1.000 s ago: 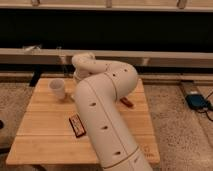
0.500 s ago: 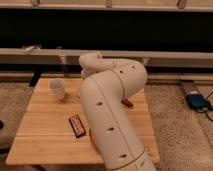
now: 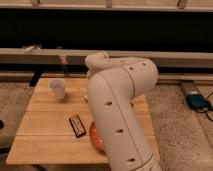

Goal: Wipe the white sponge on the table

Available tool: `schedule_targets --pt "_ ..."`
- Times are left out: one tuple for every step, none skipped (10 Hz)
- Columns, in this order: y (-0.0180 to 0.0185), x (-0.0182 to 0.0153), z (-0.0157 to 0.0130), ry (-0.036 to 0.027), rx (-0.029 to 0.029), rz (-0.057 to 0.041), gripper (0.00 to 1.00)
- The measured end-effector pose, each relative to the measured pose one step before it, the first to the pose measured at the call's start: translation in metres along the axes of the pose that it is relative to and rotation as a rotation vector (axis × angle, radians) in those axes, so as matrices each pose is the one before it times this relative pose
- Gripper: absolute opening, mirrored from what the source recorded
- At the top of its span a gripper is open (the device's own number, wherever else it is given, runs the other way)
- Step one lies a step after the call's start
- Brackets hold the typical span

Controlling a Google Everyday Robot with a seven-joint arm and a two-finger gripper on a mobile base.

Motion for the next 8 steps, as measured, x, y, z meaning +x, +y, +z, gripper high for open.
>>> schedule_targets --pt "0.00337 0.00534 0.00096 0.01321 0.00130 -0.01835 0.00" --pt "0.00440 0.00356 0.00187 0.01204 0.00187 -0.02607 0.00" --pt "0.00860 0.00319 0.00192 0.01372 -0.00146 -0.03052 0.00" --pt "0.01061 0.00277 0.00310 0.01515 -0.00308 -0.03549 0.00" --pt "0.00516 -0.00044 0.00147 0.00502 -0.00054 -0.02435 0.00" --pt "0.00570 -0.00082 0.00174 0.00418 -0.00247 -0.02120 0.00" --pt "0.00698 -0.00287 0.00115 0.00203 -0.00376 -0.02606 0.00" --pt "0.00706 -0.00363 0.00069 0.00073 -0.00337 -0.02408 0.00"
